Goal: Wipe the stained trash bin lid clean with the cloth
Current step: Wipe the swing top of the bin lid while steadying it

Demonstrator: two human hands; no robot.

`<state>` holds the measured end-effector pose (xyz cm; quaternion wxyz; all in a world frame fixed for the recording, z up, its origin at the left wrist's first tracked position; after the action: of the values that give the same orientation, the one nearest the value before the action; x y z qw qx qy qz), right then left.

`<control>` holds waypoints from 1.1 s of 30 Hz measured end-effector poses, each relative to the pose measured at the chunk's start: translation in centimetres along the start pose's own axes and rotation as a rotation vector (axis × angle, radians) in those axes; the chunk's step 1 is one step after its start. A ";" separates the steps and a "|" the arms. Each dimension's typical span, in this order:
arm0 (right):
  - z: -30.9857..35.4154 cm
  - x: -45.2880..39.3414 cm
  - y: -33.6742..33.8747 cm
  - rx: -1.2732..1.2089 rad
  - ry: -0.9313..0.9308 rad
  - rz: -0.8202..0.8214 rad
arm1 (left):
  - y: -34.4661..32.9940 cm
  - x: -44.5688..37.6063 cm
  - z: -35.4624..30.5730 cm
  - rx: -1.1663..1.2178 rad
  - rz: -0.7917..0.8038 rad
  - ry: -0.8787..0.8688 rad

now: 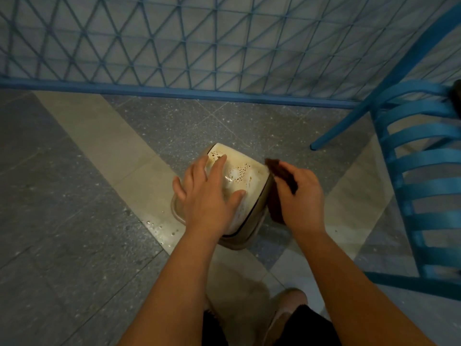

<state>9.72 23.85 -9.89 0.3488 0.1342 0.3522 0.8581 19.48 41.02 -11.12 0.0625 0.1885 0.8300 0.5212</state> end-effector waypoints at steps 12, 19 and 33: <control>-0.3 3.8 -2.5 0.015 0.072 0.032 | 0.0 -0.6 1.7 -0.085 0.119 0.045; 1.8 6.6 -3.3 0.170 0.397 0.122 | -0.1 0.4 2.1 -0.101 0.183 -0.031; 2.0 4.9 -4.2 0.127 0.477 0.178 | -1.8 0.6 1.4 0.007 0.250 -0.067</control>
<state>9.25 30.45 -11.44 0.1700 -0.0197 0.4645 0.8689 18.91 41.79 -13.29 0.0243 0.3079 0.7993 0.5154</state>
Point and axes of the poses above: each hand's wrist, its own x-axis away from the middle knuckle, its own y-axis out of the back of the hand, z = x × y, the point moved 8 cm from there along -x, towards the middle knuckle, and after that the axes turned 1 degree about -x, right-handed, at the moved point
